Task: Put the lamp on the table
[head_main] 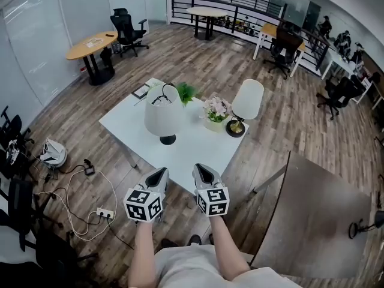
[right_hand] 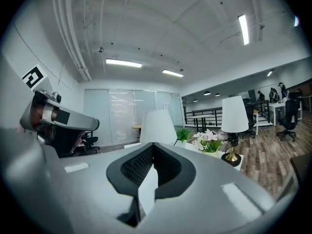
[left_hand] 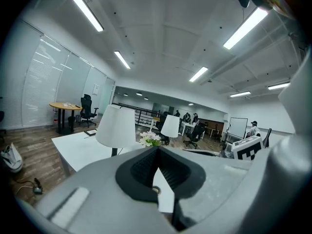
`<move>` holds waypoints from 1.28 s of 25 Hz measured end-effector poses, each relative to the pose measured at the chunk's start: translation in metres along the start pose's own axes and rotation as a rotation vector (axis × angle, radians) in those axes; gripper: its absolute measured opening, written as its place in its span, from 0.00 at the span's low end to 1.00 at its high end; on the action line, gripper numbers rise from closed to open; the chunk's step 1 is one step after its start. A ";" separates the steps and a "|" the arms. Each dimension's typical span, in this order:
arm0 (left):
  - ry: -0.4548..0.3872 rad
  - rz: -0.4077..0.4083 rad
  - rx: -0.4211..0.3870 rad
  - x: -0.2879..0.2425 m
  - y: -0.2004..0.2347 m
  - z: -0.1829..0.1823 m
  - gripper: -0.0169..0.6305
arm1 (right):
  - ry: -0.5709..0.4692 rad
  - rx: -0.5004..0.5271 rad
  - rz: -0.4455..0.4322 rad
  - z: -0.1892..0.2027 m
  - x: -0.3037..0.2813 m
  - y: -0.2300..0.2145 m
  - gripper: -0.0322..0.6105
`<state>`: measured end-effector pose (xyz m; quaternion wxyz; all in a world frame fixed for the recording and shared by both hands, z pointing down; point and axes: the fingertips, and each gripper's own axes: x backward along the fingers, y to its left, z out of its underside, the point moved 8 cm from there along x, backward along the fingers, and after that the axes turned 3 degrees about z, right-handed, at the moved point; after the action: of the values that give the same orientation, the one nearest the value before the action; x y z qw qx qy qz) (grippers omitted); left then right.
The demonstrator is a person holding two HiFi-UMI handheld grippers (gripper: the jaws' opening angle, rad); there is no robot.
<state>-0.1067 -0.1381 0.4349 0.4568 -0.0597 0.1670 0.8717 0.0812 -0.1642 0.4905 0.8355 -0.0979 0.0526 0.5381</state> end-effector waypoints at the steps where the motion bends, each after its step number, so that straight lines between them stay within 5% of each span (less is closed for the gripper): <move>1: -0.001 -0.002 -0.002 -0.001 -0.004 0.002 0.03 | 0.005 -0.001 -0.006 0.002 0.002 -0.002 0.09; 32: 0.016 -0.058 -0.010 0.012 -0.030 0.020 0.03 | 0.037 0.022 -0.080 0.007 0.032 -0.003 0.09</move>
<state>-0.0883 -0.1054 0.4438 0.4801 -0.0739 0.1643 0.8585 0.0970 -0.1359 0.4915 0.8562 -0.1004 0.0699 0.5019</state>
